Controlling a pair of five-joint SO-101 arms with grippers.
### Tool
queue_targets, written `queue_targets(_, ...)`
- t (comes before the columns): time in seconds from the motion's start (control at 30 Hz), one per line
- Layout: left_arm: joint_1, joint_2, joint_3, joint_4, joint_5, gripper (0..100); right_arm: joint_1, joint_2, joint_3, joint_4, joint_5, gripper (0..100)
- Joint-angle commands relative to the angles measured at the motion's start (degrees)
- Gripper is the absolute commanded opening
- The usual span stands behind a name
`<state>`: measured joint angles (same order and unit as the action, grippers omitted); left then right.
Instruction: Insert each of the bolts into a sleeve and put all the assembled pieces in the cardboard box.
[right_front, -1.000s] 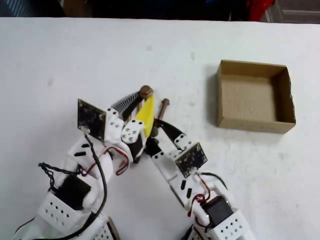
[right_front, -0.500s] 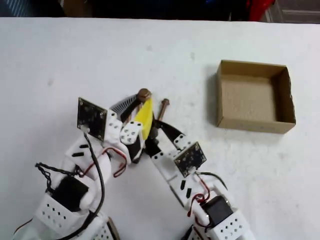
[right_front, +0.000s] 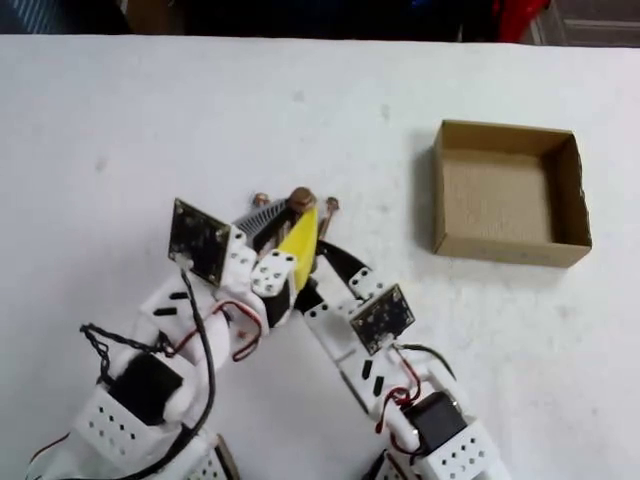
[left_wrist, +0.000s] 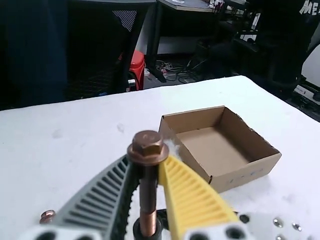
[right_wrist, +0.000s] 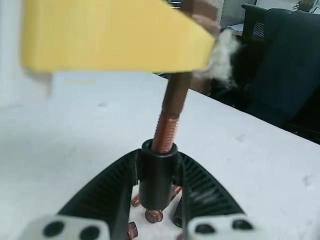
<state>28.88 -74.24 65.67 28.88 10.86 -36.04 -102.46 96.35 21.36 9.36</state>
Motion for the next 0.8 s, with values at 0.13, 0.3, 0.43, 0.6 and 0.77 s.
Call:
queue_targets(0.13,1.0,-2.5,2.5,-0.5,0.9,2,-0.1,-0.6,0.4,-0.2,0.2,1.7)
queue_targets(0.3,0.7,-10.7,7.1,-0.5,0.9,2,-0.1,-0.6,0.4,-0.2,-5.4,1.7)
queue_targets(0.43,0.7,-16.5,11.1,-0.6,0.9,2,-0.1,-0.7,0.4,-0.3,-5.5,1.7)
queue_targets(0.6,0.7,-17.2,13.3,-0.4,0.9,2,-0.1,-0.7,0.4,-0.3,-2.7,1.7)
queue_targets(0.77,0.7,-17.5,14.2,-0.2,0.9,2,-0.1,-0.7,0.4,-0.3,-2.7,1.7)
